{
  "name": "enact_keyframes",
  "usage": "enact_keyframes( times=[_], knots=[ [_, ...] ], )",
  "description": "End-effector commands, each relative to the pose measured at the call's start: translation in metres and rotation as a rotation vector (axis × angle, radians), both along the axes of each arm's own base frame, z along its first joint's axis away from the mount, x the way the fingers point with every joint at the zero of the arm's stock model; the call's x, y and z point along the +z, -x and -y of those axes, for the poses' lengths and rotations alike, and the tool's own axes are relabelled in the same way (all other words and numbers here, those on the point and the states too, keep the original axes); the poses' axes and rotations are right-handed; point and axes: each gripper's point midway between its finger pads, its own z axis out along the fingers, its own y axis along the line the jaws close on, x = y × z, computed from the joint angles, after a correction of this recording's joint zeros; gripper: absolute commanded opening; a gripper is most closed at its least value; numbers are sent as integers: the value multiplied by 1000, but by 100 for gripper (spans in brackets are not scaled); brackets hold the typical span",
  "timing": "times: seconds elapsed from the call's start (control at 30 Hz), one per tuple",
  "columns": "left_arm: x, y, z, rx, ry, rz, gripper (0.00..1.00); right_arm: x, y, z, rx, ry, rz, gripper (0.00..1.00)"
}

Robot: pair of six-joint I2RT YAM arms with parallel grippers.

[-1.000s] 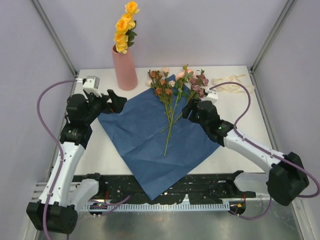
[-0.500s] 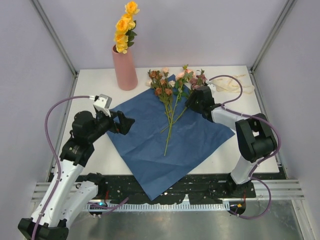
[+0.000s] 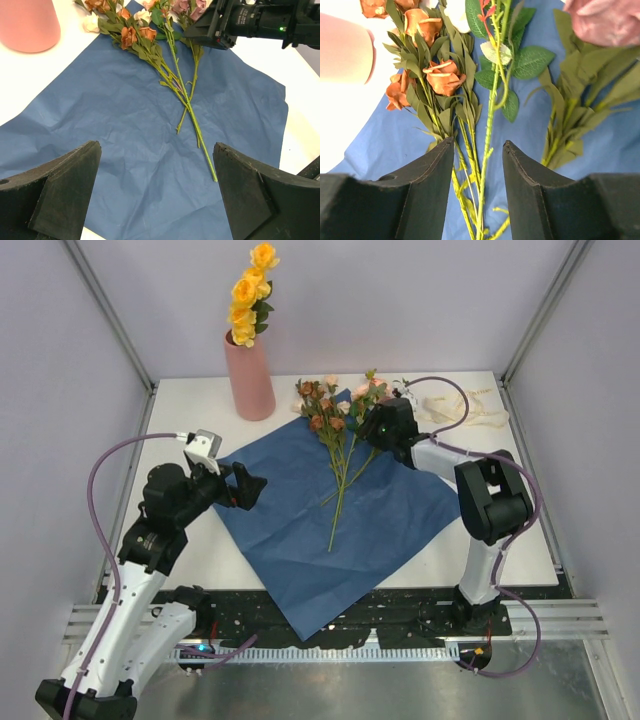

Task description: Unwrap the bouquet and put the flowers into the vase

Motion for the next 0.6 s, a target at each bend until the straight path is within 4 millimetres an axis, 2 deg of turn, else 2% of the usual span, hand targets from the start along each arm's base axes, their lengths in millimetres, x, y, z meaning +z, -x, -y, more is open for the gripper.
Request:
enact_keyframes(
  times=[0.0, 0.2, 0.43, 0.57],
  knots=[
    [16, -1, -2, 13, 8, 41, 98, 9, -21, -20, 44, -54, 41, 48],
    [16, 0, -4, 20, 6, 45, 97, -11, -27, -24, 29, -56, -12, 48],
    [18, 0, -5, 23, 6, 52, 97, -28, -29, -42, 76, -30, -39, 47],
    [19, 0, -6, 29, 5, 59, 97, -41, -26, -42, 54, -1, -77, 45]
  ],
)
